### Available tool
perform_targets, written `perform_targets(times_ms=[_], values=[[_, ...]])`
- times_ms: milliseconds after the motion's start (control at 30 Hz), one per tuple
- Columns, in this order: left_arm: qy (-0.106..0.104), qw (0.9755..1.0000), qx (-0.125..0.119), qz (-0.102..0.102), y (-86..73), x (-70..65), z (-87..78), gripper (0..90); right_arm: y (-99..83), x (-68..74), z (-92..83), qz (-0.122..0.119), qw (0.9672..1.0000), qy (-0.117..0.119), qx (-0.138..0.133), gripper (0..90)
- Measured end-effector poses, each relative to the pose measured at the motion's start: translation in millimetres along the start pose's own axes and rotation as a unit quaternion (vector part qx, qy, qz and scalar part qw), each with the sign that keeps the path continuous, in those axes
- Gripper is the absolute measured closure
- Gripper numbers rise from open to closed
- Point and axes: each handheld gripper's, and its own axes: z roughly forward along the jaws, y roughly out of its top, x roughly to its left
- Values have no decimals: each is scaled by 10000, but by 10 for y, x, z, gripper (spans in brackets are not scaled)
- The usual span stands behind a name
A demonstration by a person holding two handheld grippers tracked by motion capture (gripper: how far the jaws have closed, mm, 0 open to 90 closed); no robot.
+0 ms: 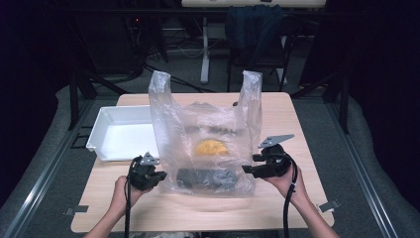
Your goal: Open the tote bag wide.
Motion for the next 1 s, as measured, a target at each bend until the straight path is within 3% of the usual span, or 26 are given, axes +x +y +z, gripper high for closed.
perform_targets(times_ms=[167, 300, 700, 867, 1000], values=[[-63, 9999, 82, 37, -22, -38, -3, 866, -19, -7, 89, 58, 10000, -14, 60, 772], [-96, 9999, 128, 51, -37, -46, -12, 857, -52, 16, 121, 1, 9999, -57, 107, 887], [-195, 9995, 227, 34, -58, -24, -29, 821, -134, 68, 256, -126, 9990, -56, 420, 900], [-298, 9994, 145, -70, -46, -1, -159, 586, -185, 101, 225, -183, 9985, -49, 523, 900], [-360, 9989, -129, -262, -10, 94, -303, 429, -223, 110, 197, -204, 9982, -74, 551, 900]])
